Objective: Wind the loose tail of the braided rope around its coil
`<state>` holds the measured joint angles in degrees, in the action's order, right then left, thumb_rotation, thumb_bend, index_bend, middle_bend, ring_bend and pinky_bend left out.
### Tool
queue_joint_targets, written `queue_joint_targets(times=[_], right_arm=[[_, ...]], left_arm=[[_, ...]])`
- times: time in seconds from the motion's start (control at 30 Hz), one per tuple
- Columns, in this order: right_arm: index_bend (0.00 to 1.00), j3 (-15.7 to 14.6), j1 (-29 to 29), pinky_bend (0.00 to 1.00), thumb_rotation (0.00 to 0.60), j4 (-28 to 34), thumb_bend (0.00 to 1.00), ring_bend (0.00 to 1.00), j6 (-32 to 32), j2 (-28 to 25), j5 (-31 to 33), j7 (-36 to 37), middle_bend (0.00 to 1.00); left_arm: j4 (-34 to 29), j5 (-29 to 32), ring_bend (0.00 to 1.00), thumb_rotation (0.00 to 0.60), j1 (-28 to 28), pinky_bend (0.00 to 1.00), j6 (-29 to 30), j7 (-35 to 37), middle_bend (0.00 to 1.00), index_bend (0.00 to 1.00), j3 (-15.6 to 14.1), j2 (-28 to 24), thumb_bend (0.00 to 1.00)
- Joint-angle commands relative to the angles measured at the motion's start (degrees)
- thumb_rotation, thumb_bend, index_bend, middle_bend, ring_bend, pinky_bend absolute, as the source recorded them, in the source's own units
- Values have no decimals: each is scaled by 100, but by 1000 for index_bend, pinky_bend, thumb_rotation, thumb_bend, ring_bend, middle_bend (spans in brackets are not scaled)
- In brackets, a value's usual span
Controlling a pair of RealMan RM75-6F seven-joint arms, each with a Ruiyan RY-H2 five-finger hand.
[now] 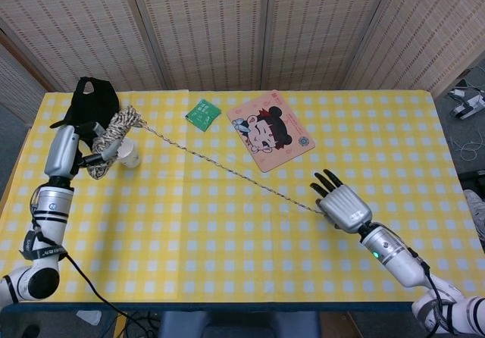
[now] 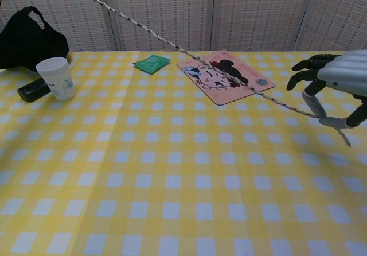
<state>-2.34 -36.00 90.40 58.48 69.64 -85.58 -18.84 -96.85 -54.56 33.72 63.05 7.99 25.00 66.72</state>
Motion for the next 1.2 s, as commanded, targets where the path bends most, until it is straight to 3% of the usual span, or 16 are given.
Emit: queue_joint_targets(times=[0.03,0.3,0.57,0.83,1.2], right_arm=[[623,137,-89,0,600,287,396,0,152,-69,-282,71,187],[623,679,-615,0,600,1301,396,0,-43,-211,-558,-1,188],[623,1407,-1232,0,600,1921,396,0,-416,-7,-199,-164,188],[623,2162,-1874,0,600,1792,396,0,-614,540,691,-339,188],[623,2593,-2421,0,600,1167,396,0,-623,977,1650,-553,187]], left_arm=[[4,-85,695,346,56,539,52,-230,829,771,-109,73,228],[199,-272,694,362,318,539,259,-1045,829,768,-382,559,228],[236,-568,693,366,514,539,377,-1363,829,767,-540,1016,228],[64,-1159,692,365,565,539,492,-1393,829,767,-782,1300,228],[-176,-2175,690,365,458,539,689,-1209,829,766,-1223,1383,228]])
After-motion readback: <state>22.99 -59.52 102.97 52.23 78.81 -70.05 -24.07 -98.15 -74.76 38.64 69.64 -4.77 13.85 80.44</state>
